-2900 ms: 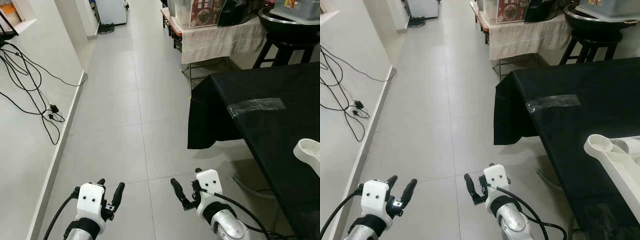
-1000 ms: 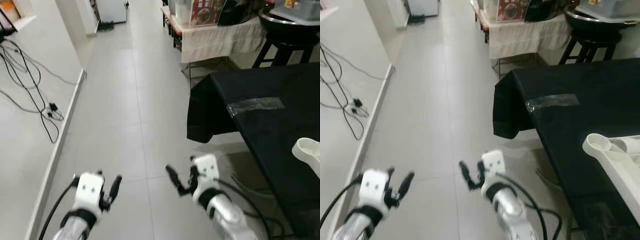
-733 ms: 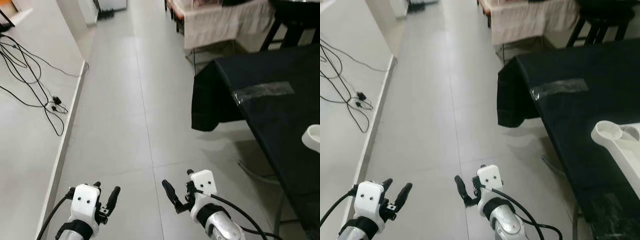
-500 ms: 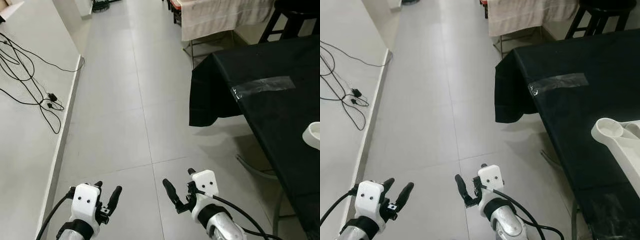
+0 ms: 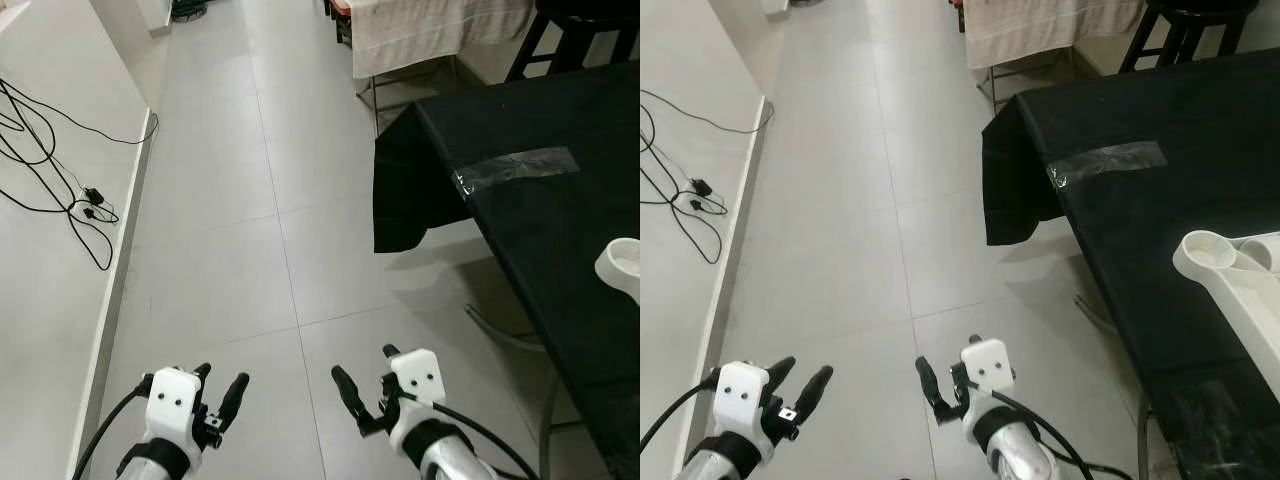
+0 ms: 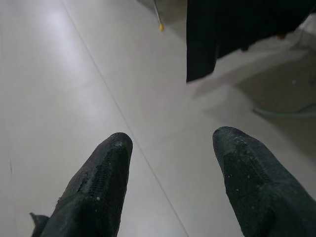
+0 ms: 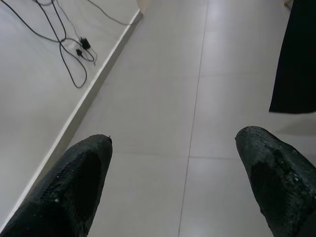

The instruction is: Building children table

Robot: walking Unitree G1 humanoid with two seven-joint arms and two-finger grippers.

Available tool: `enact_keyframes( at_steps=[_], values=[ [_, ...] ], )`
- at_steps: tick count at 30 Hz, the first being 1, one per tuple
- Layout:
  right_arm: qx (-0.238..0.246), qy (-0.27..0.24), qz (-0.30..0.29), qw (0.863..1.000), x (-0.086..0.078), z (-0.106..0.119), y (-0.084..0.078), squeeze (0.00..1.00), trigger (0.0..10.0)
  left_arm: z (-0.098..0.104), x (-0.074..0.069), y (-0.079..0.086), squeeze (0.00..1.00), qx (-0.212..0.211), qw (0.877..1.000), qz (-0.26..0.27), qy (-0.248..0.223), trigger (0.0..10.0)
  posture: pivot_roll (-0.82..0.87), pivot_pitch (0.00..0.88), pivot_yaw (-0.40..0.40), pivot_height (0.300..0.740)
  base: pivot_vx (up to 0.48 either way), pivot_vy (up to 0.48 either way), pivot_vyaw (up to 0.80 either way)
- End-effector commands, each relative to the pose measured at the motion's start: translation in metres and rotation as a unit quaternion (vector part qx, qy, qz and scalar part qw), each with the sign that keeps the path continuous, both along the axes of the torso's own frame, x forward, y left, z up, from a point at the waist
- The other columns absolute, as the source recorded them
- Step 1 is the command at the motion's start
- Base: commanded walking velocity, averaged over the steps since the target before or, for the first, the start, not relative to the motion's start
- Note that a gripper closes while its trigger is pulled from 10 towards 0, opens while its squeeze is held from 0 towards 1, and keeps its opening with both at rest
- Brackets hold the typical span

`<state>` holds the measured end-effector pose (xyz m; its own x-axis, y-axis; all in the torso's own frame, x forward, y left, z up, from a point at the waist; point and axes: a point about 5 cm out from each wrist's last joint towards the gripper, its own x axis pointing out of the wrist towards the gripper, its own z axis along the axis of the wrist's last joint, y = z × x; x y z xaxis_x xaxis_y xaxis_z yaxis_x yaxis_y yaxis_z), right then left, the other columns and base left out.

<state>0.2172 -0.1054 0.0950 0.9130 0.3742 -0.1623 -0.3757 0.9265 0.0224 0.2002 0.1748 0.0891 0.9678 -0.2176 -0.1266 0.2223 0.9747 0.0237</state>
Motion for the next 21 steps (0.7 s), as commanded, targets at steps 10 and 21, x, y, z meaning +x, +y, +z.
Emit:
enact_keyframes(
  at_steps=[10,21],
  values=[
    [-0.016,-0.006,0.000,1.000,0.024,-0.001,-0.012,0.00,10.0,0.004,0.011,-0.003,0.00,0.012,0.999,0.047,-0.026,10.0,-0.06,0.137,0.061,0.740,0.000,0.000,0.00],
    [-0.031,-0.051,0.016,0.998,0.068,0.025,-0.016,0.00,10.0,0.019,0.044,-0.011,0.00,-0.013,0.996,0.066,-0.053,10.0,-0.04,0.086,-0.003,0.740,0.000,0.000,0.00]
  ],
)
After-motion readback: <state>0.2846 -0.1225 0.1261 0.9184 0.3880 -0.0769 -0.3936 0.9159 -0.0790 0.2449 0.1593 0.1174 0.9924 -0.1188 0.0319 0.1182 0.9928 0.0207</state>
